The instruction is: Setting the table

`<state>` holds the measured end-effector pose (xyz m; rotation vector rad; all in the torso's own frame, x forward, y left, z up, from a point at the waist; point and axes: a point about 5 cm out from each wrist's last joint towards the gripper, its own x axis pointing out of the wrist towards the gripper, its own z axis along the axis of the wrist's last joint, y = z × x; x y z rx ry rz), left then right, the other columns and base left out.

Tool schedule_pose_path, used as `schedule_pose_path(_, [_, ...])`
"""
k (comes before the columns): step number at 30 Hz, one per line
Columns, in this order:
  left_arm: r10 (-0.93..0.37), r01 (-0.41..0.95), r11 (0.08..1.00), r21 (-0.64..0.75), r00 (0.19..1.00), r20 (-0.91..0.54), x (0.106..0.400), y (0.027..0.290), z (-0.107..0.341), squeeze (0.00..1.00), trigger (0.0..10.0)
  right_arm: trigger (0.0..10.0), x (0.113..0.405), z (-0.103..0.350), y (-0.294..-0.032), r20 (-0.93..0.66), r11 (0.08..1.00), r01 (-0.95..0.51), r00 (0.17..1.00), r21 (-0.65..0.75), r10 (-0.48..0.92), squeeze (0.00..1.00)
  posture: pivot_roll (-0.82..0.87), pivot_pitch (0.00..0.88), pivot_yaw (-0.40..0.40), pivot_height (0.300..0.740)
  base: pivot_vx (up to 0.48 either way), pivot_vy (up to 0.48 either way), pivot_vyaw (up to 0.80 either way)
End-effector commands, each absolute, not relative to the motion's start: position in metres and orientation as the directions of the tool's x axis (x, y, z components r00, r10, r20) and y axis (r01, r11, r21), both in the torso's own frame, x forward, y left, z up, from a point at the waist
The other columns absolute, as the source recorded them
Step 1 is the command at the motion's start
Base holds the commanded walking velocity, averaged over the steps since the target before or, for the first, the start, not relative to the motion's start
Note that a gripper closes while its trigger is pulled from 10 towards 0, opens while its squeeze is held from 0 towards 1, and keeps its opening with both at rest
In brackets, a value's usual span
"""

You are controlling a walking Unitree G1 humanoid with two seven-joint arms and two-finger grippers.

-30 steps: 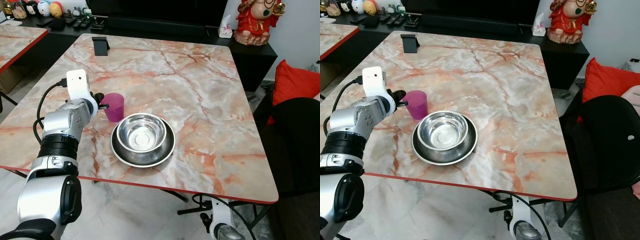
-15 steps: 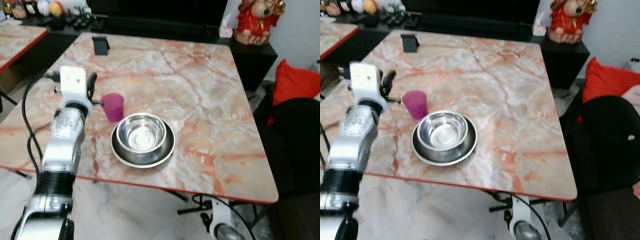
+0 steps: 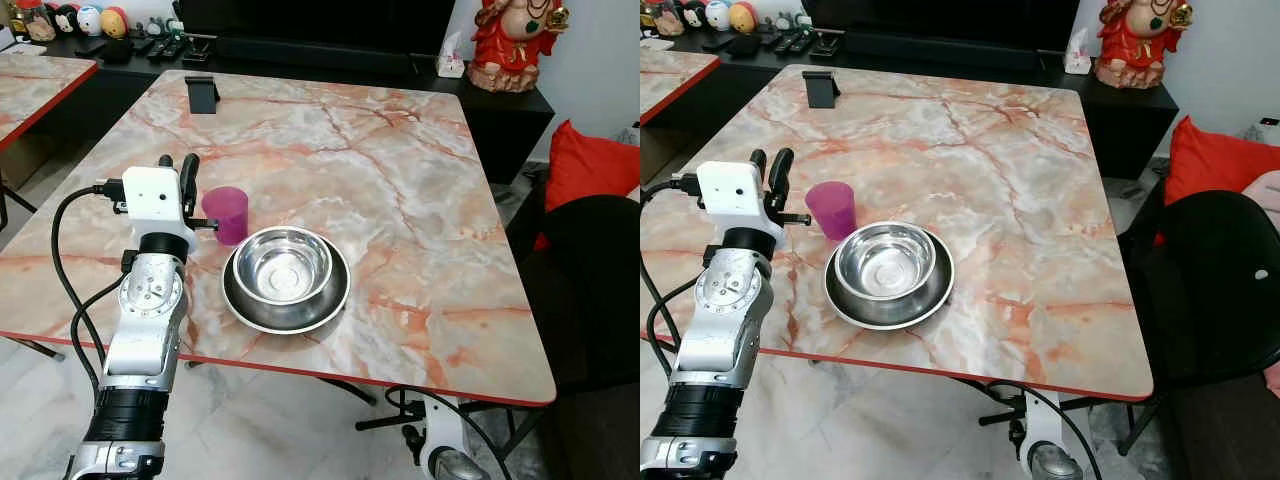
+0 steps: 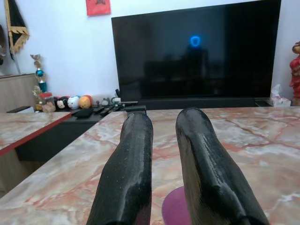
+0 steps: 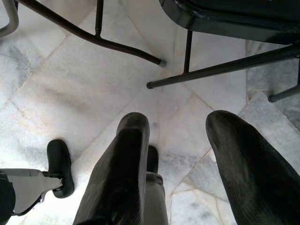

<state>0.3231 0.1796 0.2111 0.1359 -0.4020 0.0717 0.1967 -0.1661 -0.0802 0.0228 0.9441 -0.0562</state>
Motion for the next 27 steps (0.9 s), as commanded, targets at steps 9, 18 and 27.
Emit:
schedule_pose_path(9, [0.030, -0.084, 0.990, 0.111, 0.907, 0.420, 0.3228, 0.1736, 0.2159, 0.00, 10.0, 10.0, 0.1940, -0.0813, -0.1669, -0.809, 0.997, 0.075, 0.586, -0.006, -0.049, 0.00, 0.04, 0.000, -0.050, 0.740, 0.000, 0.320, 0.00])
schedule_pose_path(18, [0.029, -0.082, 0.991, 0.109, 0.906, 0.421, 0.3249, 0.1720, 0.2179, 0.00, 10.0, 10.0, 0.1947, -0.0810, -0.1662, -0.807, 0.997, 0.078, 0.589, -0.002, -0.048, 0.00, 0.05, 0.000, -0.047, 0.740, 0.000, 0.360, 0.00])
schedule_pose_path(27, [0.044, -0.098, 0.990, 0.105, 0.903, 0.427, 0.3242, 0.1725, 0.2198, 0.00, 10.0, 10.0, 0.1964, -0.0801, -0.1670, -0.806, 0.997, 0.077, 0.591, -0.002, -0.047, 0.00, 0.06, 0.010, -0.052, 0.740, 0.000, 0.372, 0.00])
